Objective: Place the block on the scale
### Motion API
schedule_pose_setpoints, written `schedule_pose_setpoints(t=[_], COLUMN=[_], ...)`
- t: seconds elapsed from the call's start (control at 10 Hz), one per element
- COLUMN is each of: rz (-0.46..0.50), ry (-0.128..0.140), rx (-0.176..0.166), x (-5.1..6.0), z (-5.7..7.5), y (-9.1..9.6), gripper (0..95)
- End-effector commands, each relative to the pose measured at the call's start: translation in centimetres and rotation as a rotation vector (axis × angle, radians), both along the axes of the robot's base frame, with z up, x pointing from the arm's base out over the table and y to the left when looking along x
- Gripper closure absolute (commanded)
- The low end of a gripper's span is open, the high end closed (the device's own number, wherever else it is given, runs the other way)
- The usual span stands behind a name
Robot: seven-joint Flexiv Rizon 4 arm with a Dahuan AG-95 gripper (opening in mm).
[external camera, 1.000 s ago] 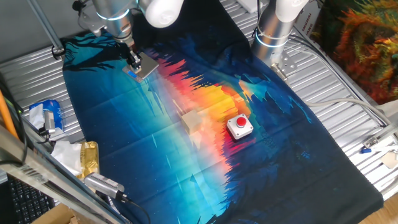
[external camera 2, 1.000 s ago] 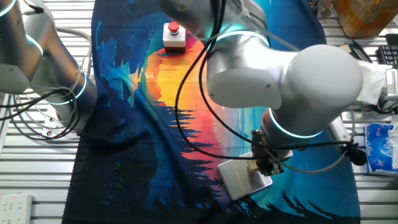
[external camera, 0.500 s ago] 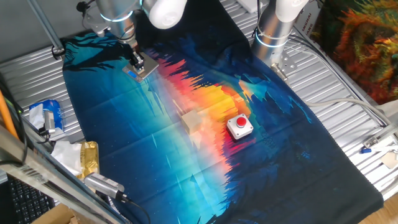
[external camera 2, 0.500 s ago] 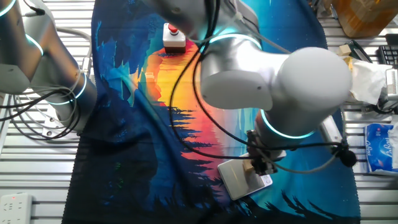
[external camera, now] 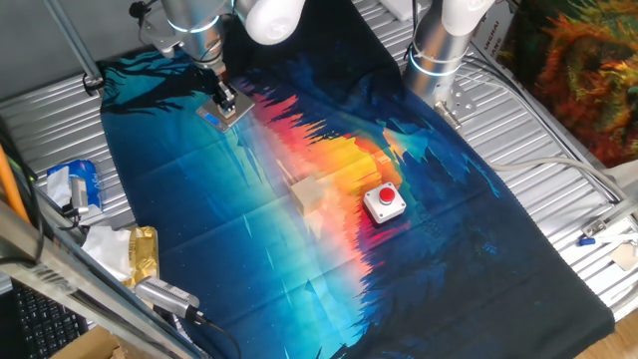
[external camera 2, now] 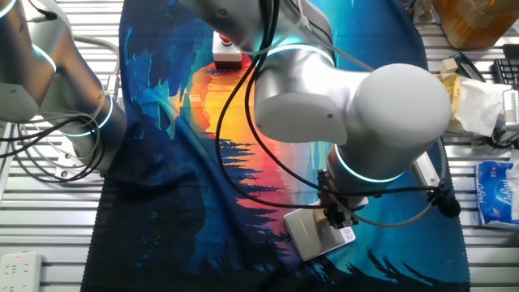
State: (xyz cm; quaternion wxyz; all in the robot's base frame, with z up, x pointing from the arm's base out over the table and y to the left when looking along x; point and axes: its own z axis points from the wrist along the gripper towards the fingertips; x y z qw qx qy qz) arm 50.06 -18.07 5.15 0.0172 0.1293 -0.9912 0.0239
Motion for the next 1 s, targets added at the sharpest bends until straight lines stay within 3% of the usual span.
schedule_pose_setpoints(t=[0.1,0.2,0.5,0.6,0.9,1.0], rz=[0.014,0.02,0.029,0.049,0.118,0.133], ry=[0.0,0.0,0.004,0.018,0.021,0.021], rx=[0.013,0.021,0.04,0.037,0.029,0.027], x=[0.0,0.0,-0.1,-0.1,-0.1,-0.1], z=[0.0,0.0,0.4,1.0,1.5,1.6], y=[0.1,0.1,0.1,0.2,0.2,0.2], gripper=[38.0,19.0,19.0,19.0,19.0,95.0])
